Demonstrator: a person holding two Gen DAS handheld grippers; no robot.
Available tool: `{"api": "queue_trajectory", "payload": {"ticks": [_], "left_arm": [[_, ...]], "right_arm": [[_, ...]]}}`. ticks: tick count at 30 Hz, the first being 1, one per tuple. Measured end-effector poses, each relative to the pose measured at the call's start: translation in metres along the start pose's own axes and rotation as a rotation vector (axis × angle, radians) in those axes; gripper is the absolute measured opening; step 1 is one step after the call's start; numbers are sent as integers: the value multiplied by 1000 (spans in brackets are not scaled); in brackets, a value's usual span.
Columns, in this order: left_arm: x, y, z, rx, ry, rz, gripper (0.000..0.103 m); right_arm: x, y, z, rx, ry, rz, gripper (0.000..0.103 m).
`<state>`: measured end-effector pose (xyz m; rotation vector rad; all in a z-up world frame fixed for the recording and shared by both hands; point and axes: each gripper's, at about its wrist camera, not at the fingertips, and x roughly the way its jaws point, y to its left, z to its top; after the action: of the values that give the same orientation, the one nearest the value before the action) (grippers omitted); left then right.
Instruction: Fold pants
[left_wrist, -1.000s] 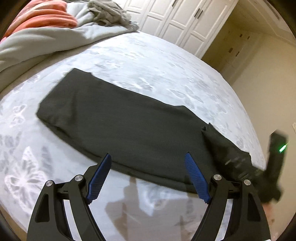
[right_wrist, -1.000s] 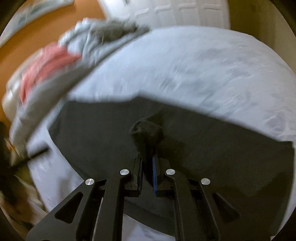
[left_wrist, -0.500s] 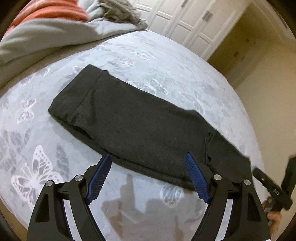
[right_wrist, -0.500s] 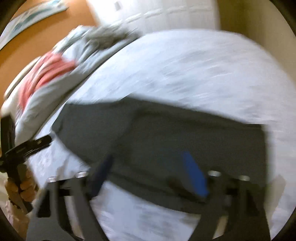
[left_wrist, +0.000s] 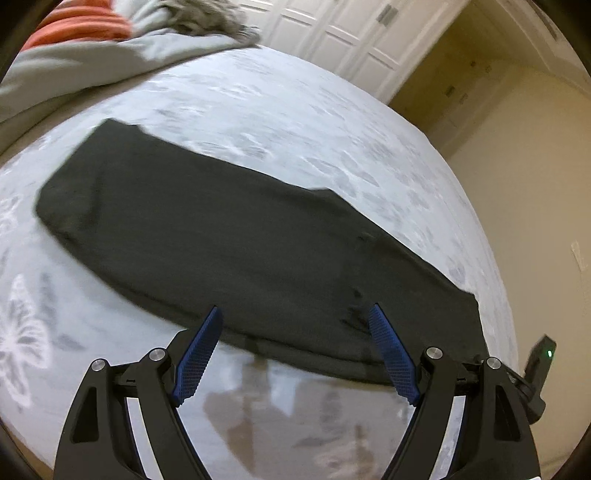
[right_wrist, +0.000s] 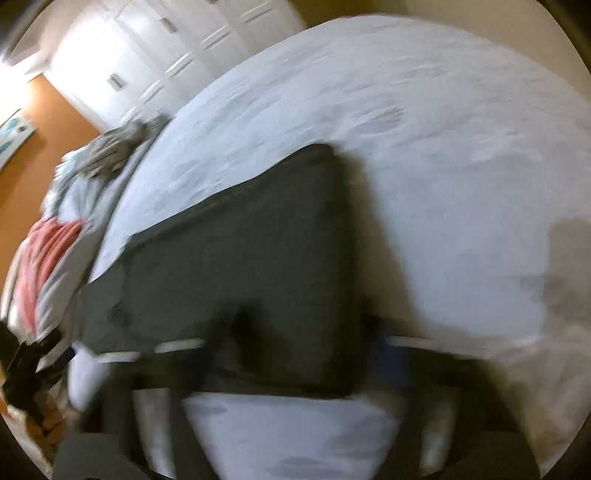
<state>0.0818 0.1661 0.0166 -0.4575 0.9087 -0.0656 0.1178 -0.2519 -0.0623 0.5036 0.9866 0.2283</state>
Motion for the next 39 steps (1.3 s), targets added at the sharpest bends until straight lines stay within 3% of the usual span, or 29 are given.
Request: {"api": "queue_trajectory", "payload": {"ticks": [4, 6, 8, 11, 14, 16, 17, 18, 20, 21, 24, 25, 26, 28, 32, 35, 37, 38, 39], "left_arm": [[13, -30, 1, 29, 2, -28, 79], [19, -39, 2, 26, 9, -45, 79], [25, -46, 1, 40, 22, -52, 79], [29, -51, -5, 87, 38, -22, 79], [27, -42, -8, 80, 53, -8, 79], [24, -33, -7, 62, 46, 10, 79], [22, -25, -5, 46, 37, 29, 79], [20, -18, -4, 31, 31, 39, 79], [11, -1, 1, -18, 9, 59, 79], [5, 8, 3, -45, -8, 65, 79], [-19, 46, 10, -169, -87, 78, 80], [-25, 60, 12, -215, -108, 86, 82], [-31, 84, 12, -306, -133, 105, 84], [-32, 122, 10, -468, -133, 113, 84], [-3, 166, 5, -660, -8, 38, 83], [-2, 158, 13, -610, -69, 27, 85], [5, 154, 16, -595, -96, -30, 80], [7, 153, 16, -605, -102, -24, 67], [10, 152, 17, -608, -104, -13, 43]], "right_arm": [[-24, 2, 11, -29, -49, 38, 10], [-46, -5, 19, -54, -93, 11, 8], [-64, -26, 24, -31, -72, 63, 8], [-85, -48, 21, -65, -104, -45, 8], [-91, -88, 18, 25, -82, -29, 9], [-87, -86, 11, -27, -68, -99, 11], [-86, -77, 8, -79, -69, -151, 14], [-83, -60, 6, -163, -88, -258, 17], [-84, -36, 1, -240, -169, -425, 43], [-91, -26, -1, -270, -227, -464, 46], [-115, -2, -7, -292, -354, -320, 68], [-115, 3, -9, -290, -365, -309, 85], [-110, 7, -9, -292, -349, -311, 89], [-94, 11, -8, -294, -274, -316, 89], [-73, 15, -8, -268, -190, -313, 89], [-64, 19, -14, -269, -153, -329, 89], [-56, 22, -18, -260, -132, -333, 89], [-56, 24, -20, -258, -127, -335, 90], [-55, 24, -21, -255, -124, -340, 90]]}}
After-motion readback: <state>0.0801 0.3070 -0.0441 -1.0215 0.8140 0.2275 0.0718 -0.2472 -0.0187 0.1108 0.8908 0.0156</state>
